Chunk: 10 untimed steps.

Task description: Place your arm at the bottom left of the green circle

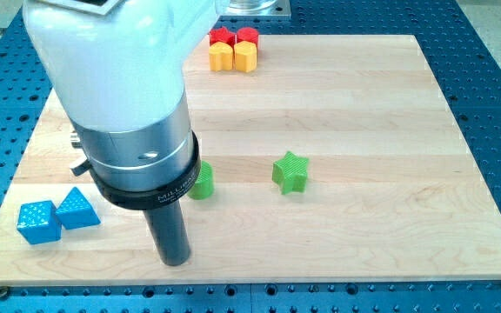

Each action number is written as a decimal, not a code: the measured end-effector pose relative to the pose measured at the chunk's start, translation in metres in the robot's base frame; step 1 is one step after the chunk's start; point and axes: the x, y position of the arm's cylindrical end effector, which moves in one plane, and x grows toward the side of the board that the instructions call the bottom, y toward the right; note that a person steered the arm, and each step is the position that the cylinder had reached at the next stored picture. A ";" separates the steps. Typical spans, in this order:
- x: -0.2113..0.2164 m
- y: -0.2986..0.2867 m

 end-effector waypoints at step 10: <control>0.005 -0.007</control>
